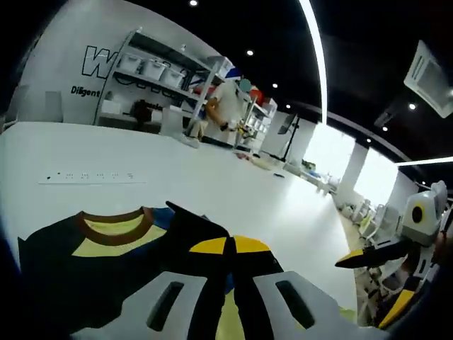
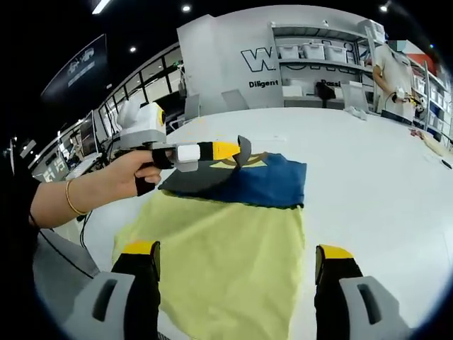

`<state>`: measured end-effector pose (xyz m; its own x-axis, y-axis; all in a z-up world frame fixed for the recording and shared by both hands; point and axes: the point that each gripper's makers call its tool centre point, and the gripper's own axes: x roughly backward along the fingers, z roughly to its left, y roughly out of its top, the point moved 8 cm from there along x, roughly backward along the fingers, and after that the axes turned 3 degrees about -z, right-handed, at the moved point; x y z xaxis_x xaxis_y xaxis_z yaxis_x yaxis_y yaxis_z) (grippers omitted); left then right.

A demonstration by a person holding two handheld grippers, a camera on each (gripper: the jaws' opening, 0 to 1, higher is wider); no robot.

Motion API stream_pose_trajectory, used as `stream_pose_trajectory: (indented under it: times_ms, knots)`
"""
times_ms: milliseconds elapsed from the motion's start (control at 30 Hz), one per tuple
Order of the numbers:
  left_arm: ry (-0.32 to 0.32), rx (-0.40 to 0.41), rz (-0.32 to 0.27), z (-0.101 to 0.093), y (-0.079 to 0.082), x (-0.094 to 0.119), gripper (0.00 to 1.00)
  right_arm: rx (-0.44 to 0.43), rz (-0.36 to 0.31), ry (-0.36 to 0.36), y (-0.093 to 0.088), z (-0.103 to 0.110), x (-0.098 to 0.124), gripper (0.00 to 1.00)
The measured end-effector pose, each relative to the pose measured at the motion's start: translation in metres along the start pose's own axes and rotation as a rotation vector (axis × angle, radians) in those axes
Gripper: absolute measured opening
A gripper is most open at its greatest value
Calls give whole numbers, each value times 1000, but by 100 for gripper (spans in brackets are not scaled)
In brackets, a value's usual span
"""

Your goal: Fold the garment on the visible template until the final outline fits inside the template.

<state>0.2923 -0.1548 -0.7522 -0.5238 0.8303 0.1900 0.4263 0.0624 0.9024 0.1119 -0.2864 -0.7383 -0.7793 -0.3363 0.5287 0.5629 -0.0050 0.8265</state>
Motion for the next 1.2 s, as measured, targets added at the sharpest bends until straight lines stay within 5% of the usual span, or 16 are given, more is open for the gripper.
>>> stream_pose_trajectory:
  times_ms: [267,633,967,1200]
  knots:
    - [-84,-11,-2,-10,-5,-6,0,-14,1,-16,-2,-4,1,89]
    - [-8,-71,50,-1,-2,8,2,-20,-3,-23,-1,-3,0,89]
    - [176,-124,58,23,17,53,31,-28,-38,-8,9,3,-3,89]
    - [317,-137,68,52,17,100,24,-27,-41,8,10,9,-6,88]
